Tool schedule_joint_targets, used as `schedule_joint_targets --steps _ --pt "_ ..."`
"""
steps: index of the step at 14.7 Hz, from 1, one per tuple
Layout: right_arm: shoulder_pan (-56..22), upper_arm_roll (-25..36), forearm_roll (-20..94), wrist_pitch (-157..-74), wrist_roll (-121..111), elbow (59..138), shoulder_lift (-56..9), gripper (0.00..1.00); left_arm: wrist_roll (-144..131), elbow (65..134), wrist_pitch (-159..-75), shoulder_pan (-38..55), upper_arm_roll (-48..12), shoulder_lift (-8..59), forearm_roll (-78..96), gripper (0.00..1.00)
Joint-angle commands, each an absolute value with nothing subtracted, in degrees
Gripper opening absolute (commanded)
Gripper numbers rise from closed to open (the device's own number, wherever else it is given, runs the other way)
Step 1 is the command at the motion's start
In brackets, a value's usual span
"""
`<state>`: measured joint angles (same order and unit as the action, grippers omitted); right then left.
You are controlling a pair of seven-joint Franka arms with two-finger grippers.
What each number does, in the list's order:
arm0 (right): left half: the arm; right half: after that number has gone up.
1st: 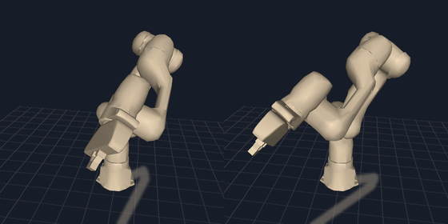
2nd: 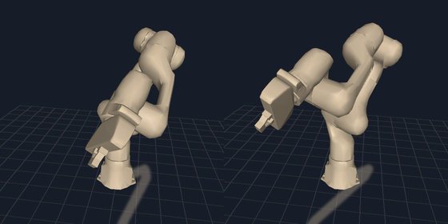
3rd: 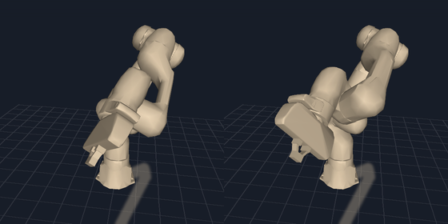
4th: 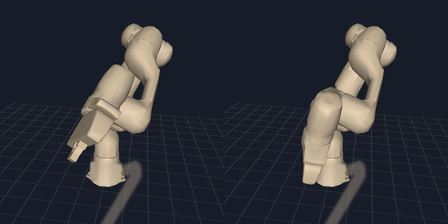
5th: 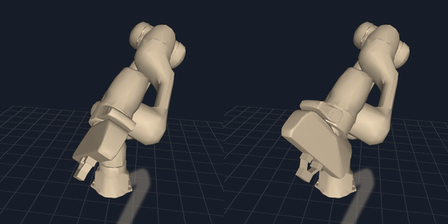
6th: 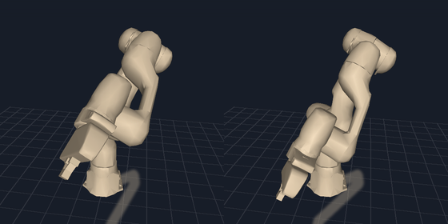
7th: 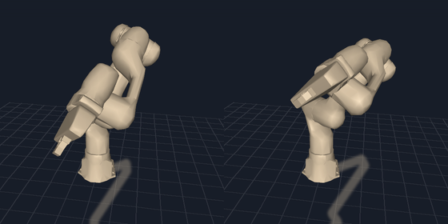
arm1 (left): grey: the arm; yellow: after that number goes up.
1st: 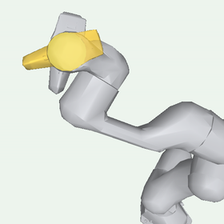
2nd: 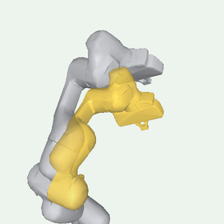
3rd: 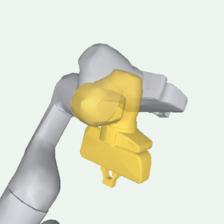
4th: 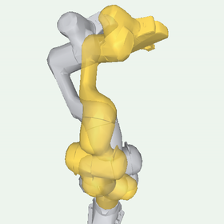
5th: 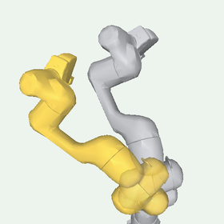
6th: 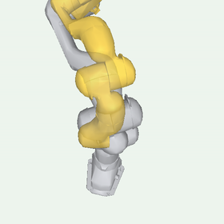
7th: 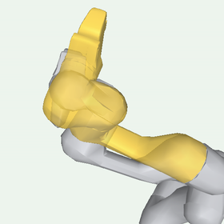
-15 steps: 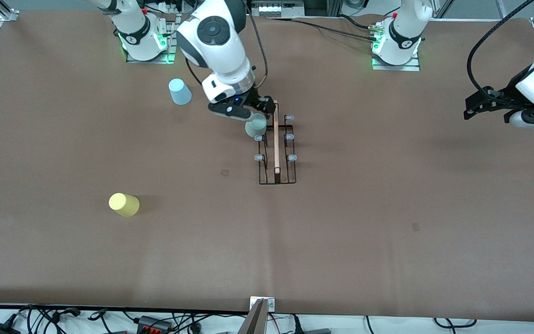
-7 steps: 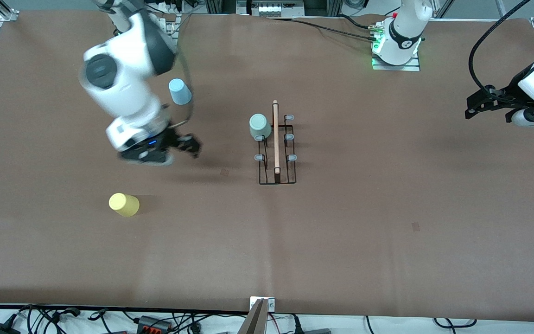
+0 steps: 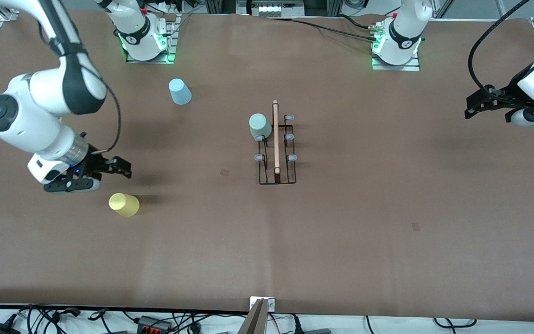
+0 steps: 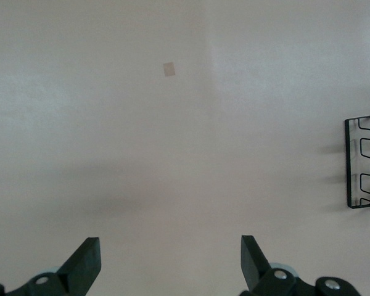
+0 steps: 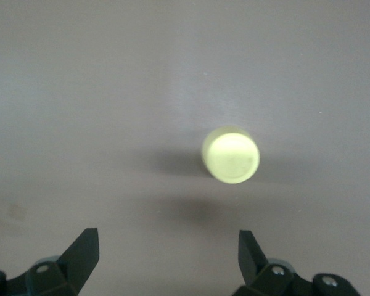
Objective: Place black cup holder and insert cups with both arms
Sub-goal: 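Move the right gripper to the yellow cup, then grasp the yellow cup with the right gripper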
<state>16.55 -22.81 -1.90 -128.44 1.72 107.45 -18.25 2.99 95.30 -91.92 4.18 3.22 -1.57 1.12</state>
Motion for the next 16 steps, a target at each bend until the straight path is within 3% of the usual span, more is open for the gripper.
schedule_joint_targets --steps 1,9,16 --pt "17.67 -22.51 -5.69 -132.26 -0.35 107.58 -23.01 1.00 3.52 94.13 -90.53 4.31 3.43 -1.49 1.23 1.00" --pt "17.58 -19.95 -13.70 -141.85 0.44 107.58 -30.75 1.00 3.60 94.13 -90.44 4.31 3.43 -1.49 1.23 1.00" --pt "16.96 -19.69 -13.80 -144.84 0.79 107.32 -32.69 1.00 3.60 94.13 -90.44 4.22 3.43 -1.49 1.23 1.00"
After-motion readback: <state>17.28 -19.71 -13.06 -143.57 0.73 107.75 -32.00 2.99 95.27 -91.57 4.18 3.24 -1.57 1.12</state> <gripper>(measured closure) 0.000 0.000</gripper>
